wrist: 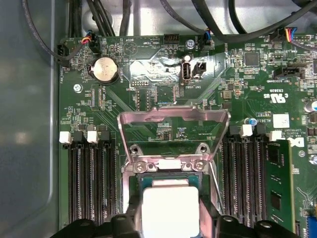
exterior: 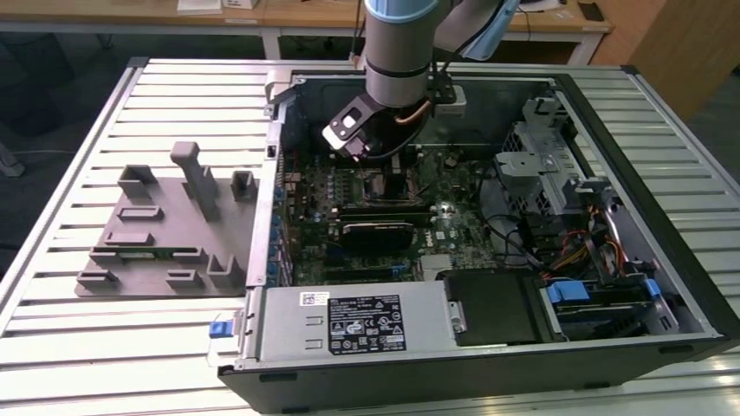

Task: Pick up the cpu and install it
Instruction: 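Place the cpu into insertion slot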

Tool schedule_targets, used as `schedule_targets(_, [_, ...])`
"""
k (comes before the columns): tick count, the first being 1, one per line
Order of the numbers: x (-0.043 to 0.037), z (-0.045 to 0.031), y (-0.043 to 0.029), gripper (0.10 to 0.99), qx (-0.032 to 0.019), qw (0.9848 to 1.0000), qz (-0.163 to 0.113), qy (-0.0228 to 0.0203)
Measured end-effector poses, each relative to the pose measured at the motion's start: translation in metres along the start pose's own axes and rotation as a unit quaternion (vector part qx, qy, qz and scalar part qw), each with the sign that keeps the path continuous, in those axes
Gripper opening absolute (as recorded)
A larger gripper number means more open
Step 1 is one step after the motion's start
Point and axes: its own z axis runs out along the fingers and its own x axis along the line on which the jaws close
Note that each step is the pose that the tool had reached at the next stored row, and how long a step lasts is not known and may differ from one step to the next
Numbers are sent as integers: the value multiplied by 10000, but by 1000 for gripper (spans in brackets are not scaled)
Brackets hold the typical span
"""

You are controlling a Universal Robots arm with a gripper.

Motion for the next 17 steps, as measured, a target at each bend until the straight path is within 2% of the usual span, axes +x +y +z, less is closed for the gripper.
schedule_targets(1, [-1, -1, 0, 600, 1, 10000, 0, -2])
schedule_targets(6, [-3, -17, -1, 600, 4, 10000, 0, -7])
schedule_targets(13, [-3, -140, 4, 600, 4, 10000, 0, -7])
schedule_targets(17, [-2, -142, 5, 600, 4, 10000, 0, -6])
